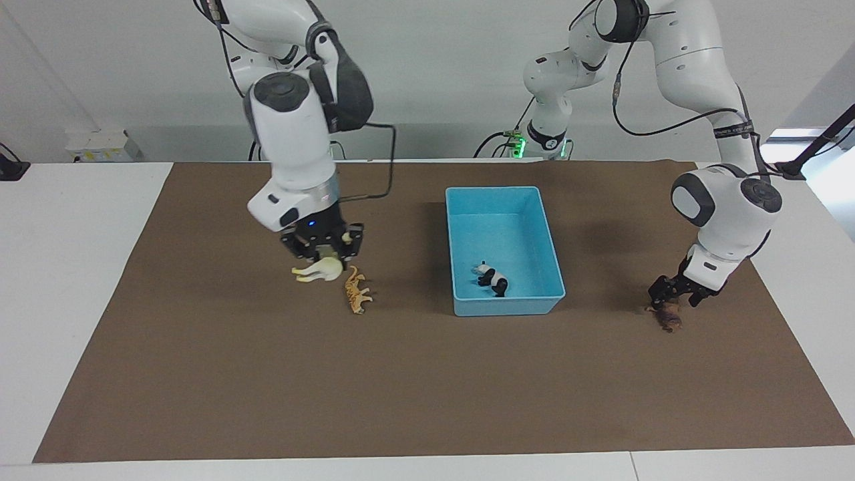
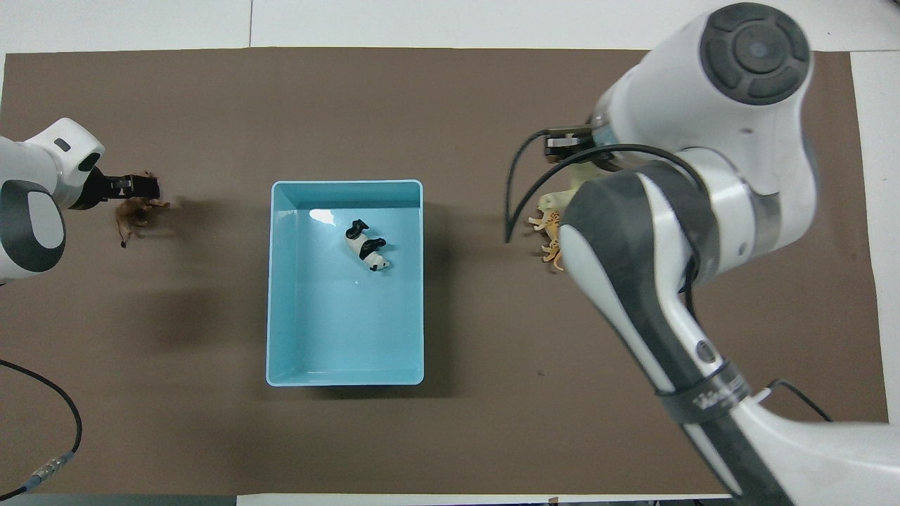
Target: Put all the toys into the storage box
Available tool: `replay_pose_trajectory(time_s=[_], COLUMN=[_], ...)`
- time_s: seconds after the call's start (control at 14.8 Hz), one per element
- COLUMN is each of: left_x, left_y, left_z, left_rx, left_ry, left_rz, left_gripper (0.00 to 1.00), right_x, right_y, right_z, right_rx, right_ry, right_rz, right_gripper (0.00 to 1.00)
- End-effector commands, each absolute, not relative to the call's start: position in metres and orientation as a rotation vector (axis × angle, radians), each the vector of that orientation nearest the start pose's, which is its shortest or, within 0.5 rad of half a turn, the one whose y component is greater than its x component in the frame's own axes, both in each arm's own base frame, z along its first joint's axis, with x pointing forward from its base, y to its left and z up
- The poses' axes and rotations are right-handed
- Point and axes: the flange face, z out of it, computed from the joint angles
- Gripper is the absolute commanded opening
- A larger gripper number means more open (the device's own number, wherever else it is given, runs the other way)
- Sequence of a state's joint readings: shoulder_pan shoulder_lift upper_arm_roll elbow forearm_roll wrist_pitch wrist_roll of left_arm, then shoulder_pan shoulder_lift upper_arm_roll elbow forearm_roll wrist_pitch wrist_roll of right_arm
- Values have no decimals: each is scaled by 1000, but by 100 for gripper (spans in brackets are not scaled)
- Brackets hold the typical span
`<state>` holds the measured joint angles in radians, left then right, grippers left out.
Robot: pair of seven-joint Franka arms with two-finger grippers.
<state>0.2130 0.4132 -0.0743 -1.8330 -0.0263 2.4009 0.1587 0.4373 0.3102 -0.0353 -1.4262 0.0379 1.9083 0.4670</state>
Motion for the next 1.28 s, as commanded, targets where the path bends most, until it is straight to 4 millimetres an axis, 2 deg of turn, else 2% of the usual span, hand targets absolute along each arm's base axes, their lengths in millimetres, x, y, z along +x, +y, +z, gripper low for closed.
replay_pose_trajectory(time_s=[0.0, 0.14, 0.2, 0.27, 0.41, 0.47, 0.61, 0.68, 0.81, 0.88, 0.95, 1.08, 1.22], left_x=[665, 667, 666, 663, 663, 662, 661, 662, 660, 660, 661, 668, 687], left_y=[93, 97, 96, 94, 85, 78, 77, 74, 74, 76, 76, 76, 69], left_z=[316, 314, 312, 308, 305, 301, 301, 302, 300, 301, 303, 313, 346], left_rx=[-3160, -3138, -3134, -3136, -3143, -3136, -3098, -3093, -3094, -3095, -3099, -3106, -3103], left_ry=[-63, -50, -43, -44, -66, -54, -118, -135, -143, -149, -153, -179, -321], left_rz=[-290, -331, -327, -313, -294, -266, -221, -219, -193, -183, -169, -126, -9], left_gripper=[100, 100, 100, 100, 100, 79, 26, 14, 2, 0, 0, 0, 0], right_x=[610, 579, 566, 558, 543, 537, 525, 523, 519, 518, 517, 520, 527], right_y=[353, 421, 444, 463, 504, 521, 539, 539, 537, 537, 536, 534, 525], right_z=[541, 544, 537, 520, 470, 451, 412, 405, 393, 391, 391, 395, 401], right_rx=[-2888, -2810, -2803, -2817, -2848, -2843, -2874, -2881, -2898, -2901, -2904, -2900, -2922], right_ry=[229, 169, 162, 148, 94, 87, 72, 65, 67, 70, 80, 156, 255], right_rz=[-234, -301, -302, -288, -265, -294, -285, -281, -261, -256, -249, -235, -199], right_gripper=[0, 0, 0, 0, 0, 0, 0, 0, 0, 85, 100, 100, 100])
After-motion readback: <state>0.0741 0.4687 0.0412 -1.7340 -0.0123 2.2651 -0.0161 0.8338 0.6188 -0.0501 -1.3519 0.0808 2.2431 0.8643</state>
